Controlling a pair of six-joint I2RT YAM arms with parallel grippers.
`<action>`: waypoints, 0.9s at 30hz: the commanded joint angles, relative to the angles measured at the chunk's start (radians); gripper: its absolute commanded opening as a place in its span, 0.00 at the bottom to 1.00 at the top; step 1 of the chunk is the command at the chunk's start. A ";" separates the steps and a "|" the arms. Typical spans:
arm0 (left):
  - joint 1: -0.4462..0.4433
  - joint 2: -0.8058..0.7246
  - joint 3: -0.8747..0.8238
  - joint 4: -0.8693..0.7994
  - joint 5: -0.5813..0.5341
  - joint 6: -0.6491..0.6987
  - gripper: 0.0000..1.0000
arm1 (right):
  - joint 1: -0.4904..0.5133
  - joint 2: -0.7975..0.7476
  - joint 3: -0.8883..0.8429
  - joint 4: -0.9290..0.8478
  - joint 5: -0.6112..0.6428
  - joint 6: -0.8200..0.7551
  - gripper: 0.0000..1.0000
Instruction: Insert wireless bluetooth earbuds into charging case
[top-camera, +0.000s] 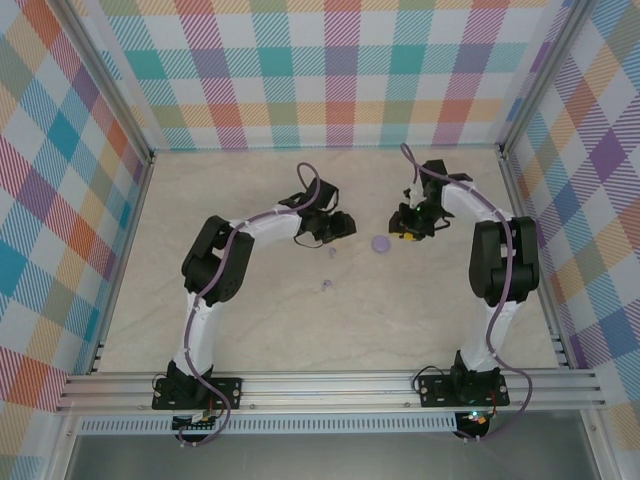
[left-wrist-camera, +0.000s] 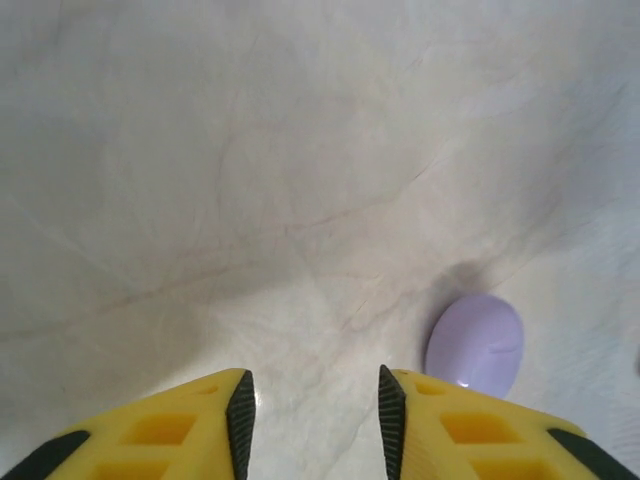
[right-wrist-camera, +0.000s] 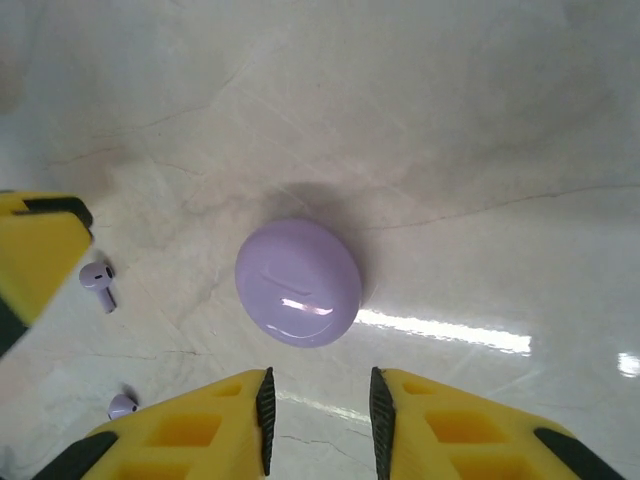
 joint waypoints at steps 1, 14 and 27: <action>0.002 -0.014 0.000 0.062 0.114 0.008 0.44 | -0.010 -0.008 -0.052 0.074 -0.074 0.047 0.34; -0.029 0.090 0.061 0.082 0.207 -0.019 0.39 | -0.022 0.034 -0.092 0.167 -0.105 0.101 0.29; -0.063 0.134 0.090 0.097 0.245 -0.035 0.37 | -0.025 0.086 -0.070 0.167 -0.142 0.107 0.25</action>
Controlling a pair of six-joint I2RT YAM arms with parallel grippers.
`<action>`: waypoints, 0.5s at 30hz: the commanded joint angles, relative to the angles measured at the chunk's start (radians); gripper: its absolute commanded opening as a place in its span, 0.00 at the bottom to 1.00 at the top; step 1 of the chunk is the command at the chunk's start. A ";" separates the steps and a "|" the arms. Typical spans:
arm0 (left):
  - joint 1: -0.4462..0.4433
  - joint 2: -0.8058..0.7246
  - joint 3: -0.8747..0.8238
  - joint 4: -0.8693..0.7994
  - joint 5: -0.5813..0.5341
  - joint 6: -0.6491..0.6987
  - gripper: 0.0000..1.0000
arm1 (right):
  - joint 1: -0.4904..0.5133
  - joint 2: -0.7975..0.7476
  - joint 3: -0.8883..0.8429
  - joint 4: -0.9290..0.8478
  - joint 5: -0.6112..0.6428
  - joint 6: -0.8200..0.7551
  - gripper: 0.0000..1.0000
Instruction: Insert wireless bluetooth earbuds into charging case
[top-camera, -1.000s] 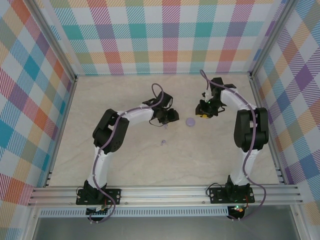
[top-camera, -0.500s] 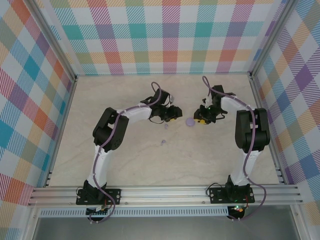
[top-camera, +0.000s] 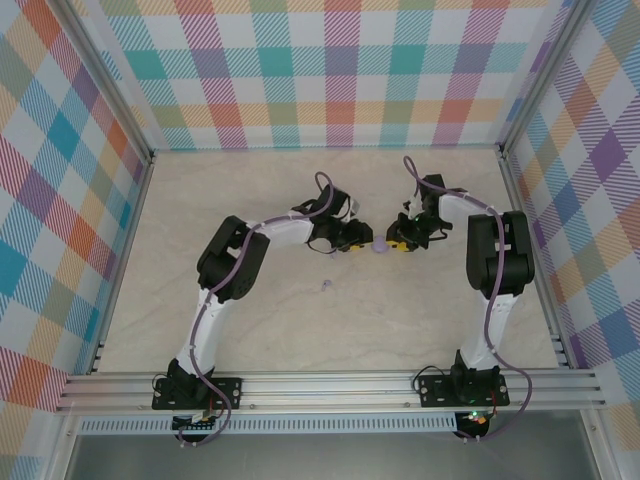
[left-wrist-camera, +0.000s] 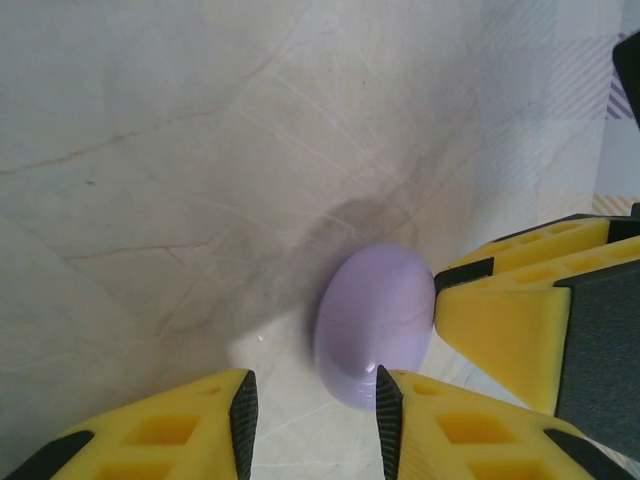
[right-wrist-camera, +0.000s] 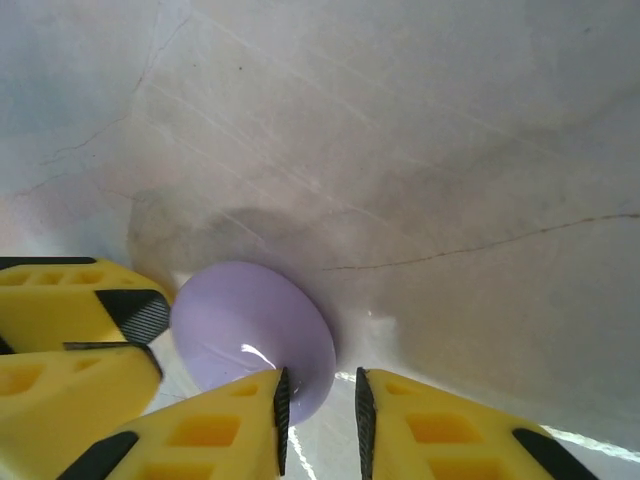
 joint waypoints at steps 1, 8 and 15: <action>-0.012 0.028 0.043 0.000 0.035 -0.014 0.37 | -0.005 0.019 0.028 0.010 -0.034 0.006 0.25; -0.017 0.053 0.054 0.015 0.054 -0.036 0.35 | -0.005 0.032 0.027 0.005 -0.041 0.005 0.23; -0.025 0.060 0.048 0.062 0.087 -0.068 0.35 | -0.006 0.036 0.017 0.011 -0.047 0.006 0.22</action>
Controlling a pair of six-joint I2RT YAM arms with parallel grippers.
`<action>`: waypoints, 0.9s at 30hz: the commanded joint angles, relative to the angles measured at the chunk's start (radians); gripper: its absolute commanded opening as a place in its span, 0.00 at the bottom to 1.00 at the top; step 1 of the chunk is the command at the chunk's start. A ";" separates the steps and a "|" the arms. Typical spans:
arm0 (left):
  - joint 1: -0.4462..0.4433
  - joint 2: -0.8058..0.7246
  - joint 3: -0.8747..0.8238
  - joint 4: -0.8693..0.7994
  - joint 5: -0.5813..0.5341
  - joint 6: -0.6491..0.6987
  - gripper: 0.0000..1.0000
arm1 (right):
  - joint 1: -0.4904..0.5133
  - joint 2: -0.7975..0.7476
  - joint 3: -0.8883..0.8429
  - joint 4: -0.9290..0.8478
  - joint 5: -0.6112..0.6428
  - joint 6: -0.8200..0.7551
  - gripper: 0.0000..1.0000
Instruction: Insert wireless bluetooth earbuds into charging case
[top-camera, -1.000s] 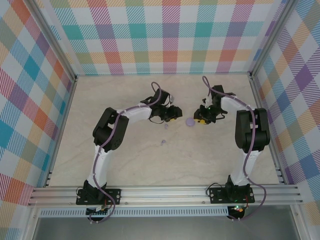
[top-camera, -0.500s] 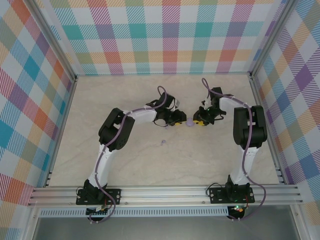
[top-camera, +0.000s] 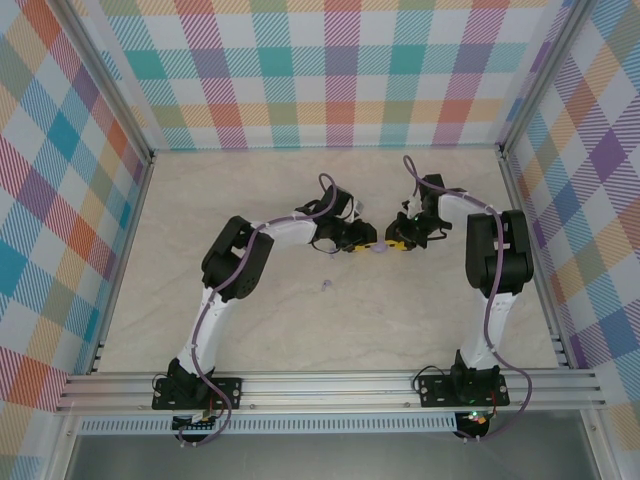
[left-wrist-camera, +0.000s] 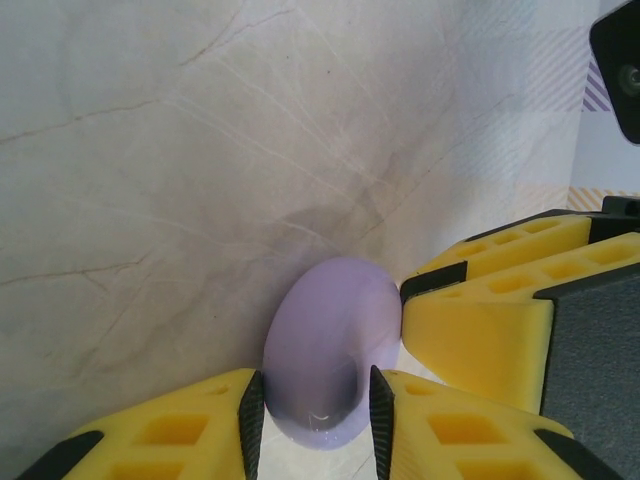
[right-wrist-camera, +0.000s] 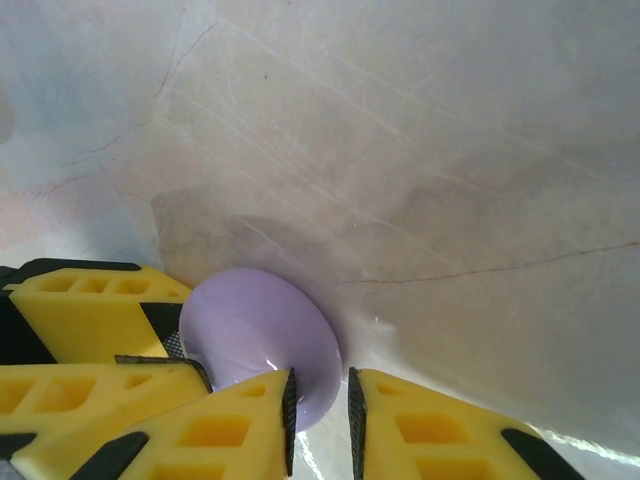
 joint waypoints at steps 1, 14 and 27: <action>-0.016 0.026 0.017 0.035 0.045 -0.029 0.35 | -0.005 0.022 0.010 0.001 -0.017 0.005 0.22; -0.016 0.034 -0.004 0.100 0.066 -0.087 0.31 | -0.005 0.020 0.007 -0.001 -0.019 0.002 0.22; -0.016 0.047 0.002 0.094 0.071 -0.093 0.33 | -0.006 0.019 0.006 0.000 -0.023 0.002 0.22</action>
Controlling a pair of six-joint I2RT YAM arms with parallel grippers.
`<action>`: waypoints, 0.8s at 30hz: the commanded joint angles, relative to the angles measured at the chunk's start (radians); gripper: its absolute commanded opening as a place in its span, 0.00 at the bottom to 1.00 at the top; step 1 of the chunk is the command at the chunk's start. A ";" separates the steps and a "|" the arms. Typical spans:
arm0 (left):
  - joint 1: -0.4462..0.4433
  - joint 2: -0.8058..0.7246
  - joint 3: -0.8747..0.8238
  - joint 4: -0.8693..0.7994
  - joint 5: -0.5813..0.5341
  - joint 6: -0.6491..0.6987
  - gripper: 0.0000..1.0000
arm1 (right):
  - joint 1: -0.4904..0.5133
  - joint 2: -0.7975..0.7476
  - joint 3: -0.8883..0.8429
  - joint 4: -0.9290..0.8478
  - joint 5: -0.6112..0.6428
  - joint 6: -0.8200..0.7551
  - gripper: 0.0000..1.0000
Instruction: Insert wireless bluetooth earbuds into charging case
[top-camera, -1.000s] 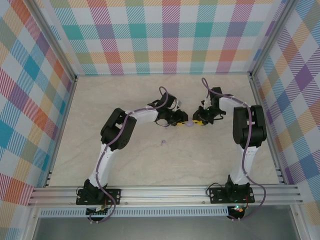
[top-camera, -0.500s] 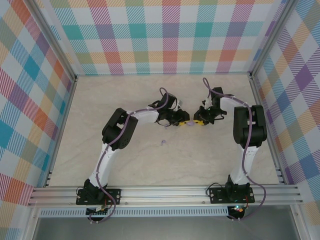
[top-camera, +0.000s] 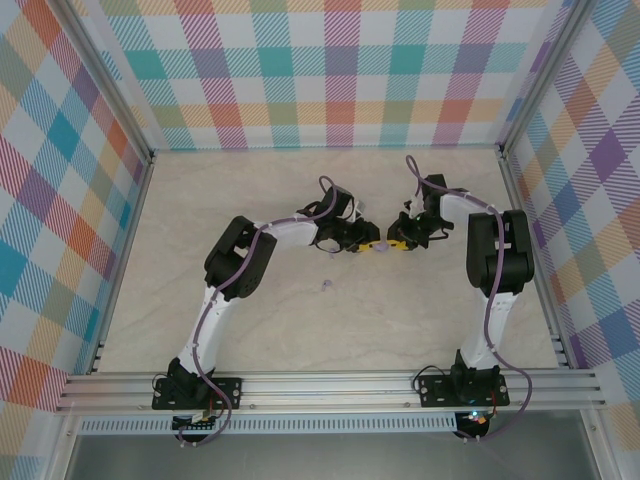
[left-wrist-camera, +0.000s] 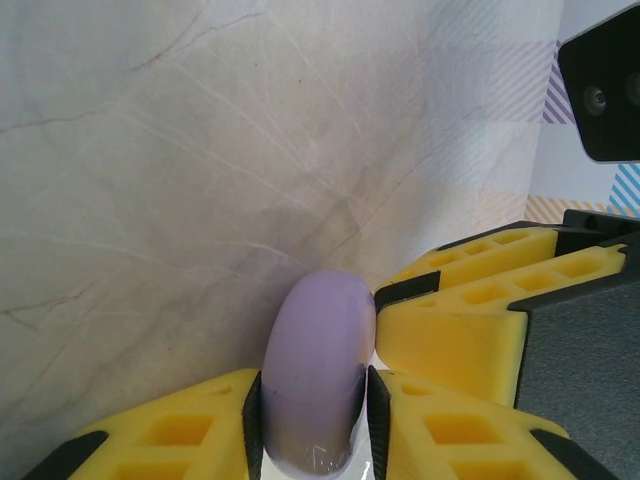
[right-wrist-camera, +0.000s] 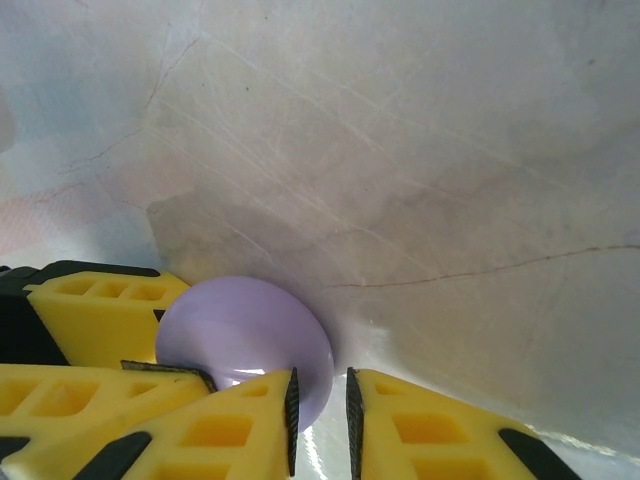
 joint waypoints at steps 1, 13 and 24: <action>-0.016 0.022 0.000 0.009 0.021 -0.006 0.32 | 0.001 0.016 0.007 0.000 -0.018 0.003 0.22; -0.016 0.031 0.003 0.013 0.027 -0.014 0.33 | 0.001 0.007 0.003 0.011 -0.042 0.006 0.23; -0.016 0.030 -0.001 0.025 0.035 -0.020 0.22 | 0.001 -0.008 -0.009 0.023 -0.048 0.010 0.23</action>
